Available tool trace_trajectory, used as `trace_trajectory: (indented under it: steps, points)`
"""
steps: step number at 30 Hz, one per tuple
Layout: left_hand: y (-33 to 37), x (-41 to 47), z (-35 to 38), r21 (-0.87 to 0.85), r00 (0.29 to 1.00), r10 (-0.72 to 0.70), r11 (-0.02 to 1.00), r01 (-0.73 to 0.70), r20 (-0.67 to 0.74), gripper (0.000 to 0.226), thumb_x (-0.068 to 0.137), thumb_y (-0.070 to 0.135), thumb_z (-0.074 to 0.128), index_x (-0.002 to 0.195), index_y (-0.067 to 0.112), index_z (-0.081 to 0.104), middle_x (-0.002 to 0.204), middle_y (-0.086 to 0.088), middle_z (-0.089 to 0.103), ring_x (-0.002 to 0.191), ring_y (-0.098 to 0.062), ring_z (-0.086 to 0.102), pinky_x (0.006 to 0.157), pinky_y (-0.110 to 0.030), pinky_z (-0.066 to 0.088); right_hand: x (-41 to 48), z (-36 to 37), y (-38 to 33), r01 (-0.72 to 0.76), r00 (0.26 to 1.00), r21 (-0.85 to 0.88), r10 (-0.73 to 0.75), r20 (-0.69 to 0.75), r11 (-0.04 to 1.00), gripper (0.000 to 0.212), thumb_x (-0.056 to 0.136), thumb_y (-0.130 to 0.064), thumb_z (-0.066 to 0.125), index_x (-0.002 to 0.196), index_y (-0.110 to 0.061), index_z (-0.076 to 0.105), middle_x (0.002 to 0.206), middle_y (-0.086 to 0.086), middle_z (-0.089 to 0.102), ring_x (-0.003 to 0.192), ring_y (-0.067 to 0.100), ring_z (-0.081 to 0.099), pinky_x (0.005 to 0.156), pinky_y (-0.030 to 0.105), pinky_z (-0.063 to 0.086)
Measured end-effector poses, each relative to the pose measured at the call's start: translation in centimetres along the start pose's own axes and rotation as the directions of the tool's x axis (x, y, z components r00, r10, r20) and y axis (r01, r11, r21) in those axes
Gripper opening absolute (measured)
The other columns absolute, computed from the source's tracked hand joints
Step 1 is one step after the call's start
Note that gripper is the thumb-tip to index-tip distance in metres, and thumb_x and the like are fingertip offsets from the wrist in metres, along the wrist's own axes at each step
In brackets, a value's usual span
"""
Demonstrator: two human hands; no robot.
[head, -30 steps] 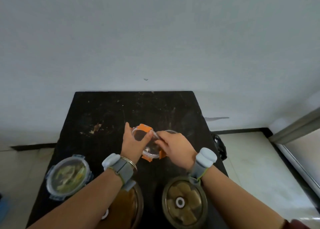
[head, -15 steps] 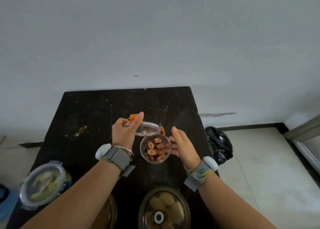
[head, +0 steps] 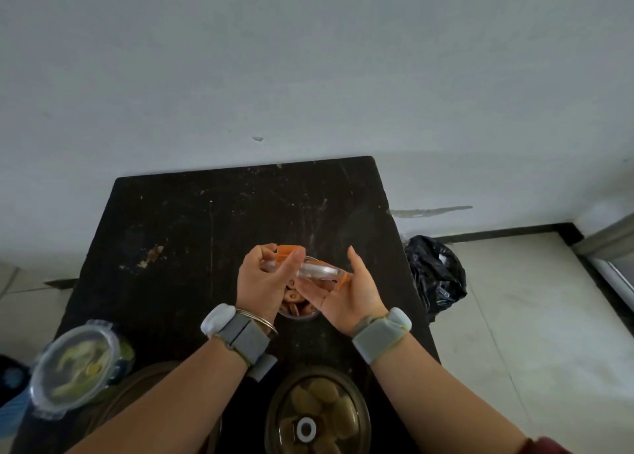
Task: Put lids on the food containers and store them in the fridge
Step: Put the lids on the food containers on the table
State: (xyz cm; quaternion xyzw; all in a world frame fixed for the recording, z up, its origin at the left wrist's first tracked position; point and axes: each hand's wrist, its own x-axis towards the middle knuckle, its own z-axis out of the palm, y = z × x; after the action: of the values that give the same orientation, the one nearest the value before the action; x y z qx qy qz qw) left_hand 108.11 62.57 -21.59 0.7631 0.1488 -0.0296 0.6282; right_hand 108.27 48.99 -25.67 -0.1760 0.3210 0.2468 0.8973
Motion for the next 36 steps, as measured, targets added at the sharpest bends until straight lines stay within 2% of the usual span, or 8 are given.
trace_trajectory:
  steps: [6,9,12,17,23,27,32,36]
  points:
    - [1.2,0.2,-0.2,-0.332,0.986,-0.160,0.933,0.136,-0.045,0.060,0.050,0.068,0.067,0.080,0.017,0.061,0.087,-0.004,0.066,0.085,-0.018,0.065,0.089,-0.039,0.052,0.2,-1.9,1.2,0.025,0.995,-0.284,0.004,0.103,0.959,0.038,0.088,0.003,0.047,0.125,0.005,0.054,0.120,0.025,0.058,0.104,0.034,0.062,0.084,0.039,0.057]
    - [1.0,0.3,-0.1,-0.246,0.981,-0.152,0.962,0.119,-0.119,0.086,0.035,0.081,0.069,0.086,0.012,0.062,0.096,-0.013,0.068,0.096,-0.030,0.066,0.094,-0.048,0.051,-0.1,-1.5,1.3,0.091,0.971,-0.495,0.035,0.239,0.864,0.061,0.064,-0.016,0.086,0.118,-0.001,0.059,0.114,0.016,0.061,0.105,0.026,0.062,0.093,0.038,0.052]
    - [0.8,-0.1,-0.1,-0.210,0.982,-0.173,0.966,0.153,-0.077,0.098,0.033,0.082,0.070,0.091,0.004,0.061,0.096,-0.019,0.065,0.100,-0.038,0.063,0.094,-0.053,0.050,0.0,-1.6,0.7,0.164,0.960,-0.503,-0.018,0.281,0.848,0.084,0.050,-0.028,0.094,0.123,-0.010,0.057,0.116,0.011,0.064,0.107,0.022,0.062,0.093,0.037,0.051]
    - [0.9,-1.0,0.1,-0.211,0.989,-0.145,0.968,0.137,-0.022,0.102,0.036,0.081,0.069,0.095,-0.001,0.060,0.099,-0.021,0.066,0.098,-0.036,0.064,0.094,-0.052,0.050,-0.7,-2.0,-0.1,0.195,0.946,-0.434,-0.051,0.321,0.880,0.091,0.049,-0.033,0.094,0.127,-0.006,0.055,0.117,0.017,0.064,0.106,0.027,0.062,0.098,0.040,0.048]
    - [1.3,-1.2,-0.4,-0.334,0.988,-0.116,0.931,0.145,0.104,0.047,0.054,0.060,0.062,0.080,0.021,0.058,0.090,-0.003,0.063,0.089,-0.017,0.062,0.090,-0.038,0.048,-1.4,-2.6,-0.4,0.184,0.955,-0.336,-0.086,0.285,0.924,0.086,0.044,-0.045,0.094,0.116,-0.010,0.063,0.131,0.022,0.057,0.120,0.033,0.055,0.107,0.046,0.043]
    - [0.2,-1.1,-0.6,-0.266,0.988,-0.089,0.957,0.119,0.124,0.083,0.036,0.080,0.068,0.083,0.012,0.058,0.084,-0.003,0.062,0.086,-0.019,0.062,0.091,-0.042,0.049,-1.8,-2.3,-0.2,0.205,0.953,-0.231,-0.139,0.270,0.951,0.088,0.038,-0.044,0.096,0.111,-0.011,0.059,0.126,0.019,0.060,0.127,0.033,0.049,0.110,0.046,0.036]
    - [-1.0,-0.7,-0.8,-0.205,0.973,-0.093,0.969,0.136,0.210,0.098,0.025,0.081,0.071,0.087,0.008,0.053,0.081,-0.003,0.060,0.079,-0.018,0.062,0.083,-0.038,0.050,-1.8,-2.9,-0.2,0.240,0.947,-0.317,-0.150,0.283,0.917,0.120,0.050,-0.038,0.094,0.147,-0.012,0.028,0.139,0.021,0.050,0.132,0.033,0.046,0.116,0.047,0.029]
    - [-1.4,0.3,-1.2,-0.179,0.962,-0.052,0.978,0.103,0.269,0.095,0.027,0.084,0.069,0.090,0.014,0.054,0.090,0.001,0.058,0.087,-0.010,0.060,0.087,-0.034,0.046,-1.9,-2.2,-0.5,0.323,0.938,-0.517,-0.193,0.289,0.792,0.120,0.041,-0.052,0.092,0.140,-0.014,0.036,0.129,0.015,0.056,0.120,0.023,0.056,0.098,0.032,0.047]
